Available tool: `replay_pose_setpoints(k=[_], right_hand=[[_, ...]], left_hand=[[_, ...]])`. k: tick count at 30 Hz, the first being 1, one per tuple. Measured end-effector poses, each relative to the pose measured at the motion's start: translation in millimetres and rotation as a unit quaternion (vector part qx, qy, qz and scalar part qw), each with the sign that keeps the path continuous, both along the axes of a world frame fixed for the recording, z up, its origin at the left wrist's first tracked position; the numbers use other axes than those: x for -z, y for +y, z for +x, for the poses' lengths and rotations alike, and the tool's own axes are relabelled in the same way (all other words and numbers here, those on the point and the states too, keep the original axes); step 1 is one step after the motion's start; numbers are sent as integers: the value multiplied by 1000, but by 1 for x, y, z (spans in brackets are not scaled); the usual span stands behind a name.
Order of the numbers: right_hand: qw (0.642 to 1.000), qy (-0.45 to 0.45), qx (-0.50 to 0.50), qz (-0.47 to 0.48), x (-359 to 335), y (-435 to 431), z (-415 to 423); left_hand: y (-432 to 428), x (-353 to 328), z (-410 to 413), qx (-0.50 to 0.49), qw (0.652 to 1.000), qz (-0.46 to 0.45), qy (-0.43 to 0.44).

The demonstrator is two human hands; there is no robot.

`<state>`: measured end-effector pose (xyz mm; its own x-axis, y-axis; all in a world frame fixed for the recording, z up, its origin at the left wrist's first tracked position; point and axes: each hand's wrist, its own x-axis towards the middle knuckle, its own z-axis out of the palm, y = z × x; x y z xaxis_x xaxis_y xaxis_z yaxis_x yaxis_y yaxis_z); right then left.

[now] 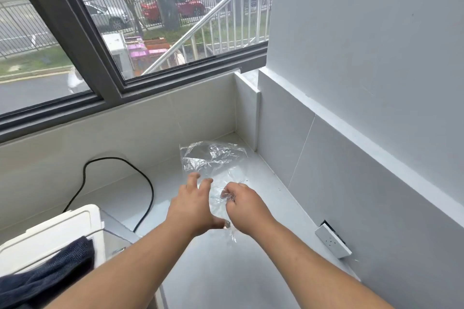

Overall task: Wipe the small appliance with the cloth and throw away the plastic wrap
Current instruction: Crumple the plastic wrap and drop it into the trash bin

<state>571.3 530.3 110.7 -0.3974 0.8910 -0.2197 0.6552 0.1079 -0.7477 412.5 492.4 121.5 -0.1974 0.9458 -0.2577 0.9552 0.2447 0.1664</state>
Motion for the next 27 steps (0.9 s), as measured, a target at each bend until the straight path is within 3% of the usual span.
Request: replay_pose_setpoints(k=[6, 11, 16, 21, 27], right_hand=[[987, 133, 23, -86, -25, -13, -3], [960, 250, 99, -82, -47, -27, -7], [953, 242, 180, -35, -71, -55, -12], [932, 275, 228, -58, -103, -78, -24], [853, 434, 207, -201, -128, -104, -43]], left_hand=[[-11, -17, -1, 16, 1000, 22, 5], [-26, -37, -4, 2, 993, 85, -79], [-48, -63, -6, 18, 982, 153, -110], [-67, -95, -14, 35, 962, 222, -156], [-91, -129, -13, 31, 921, 267, -283]])
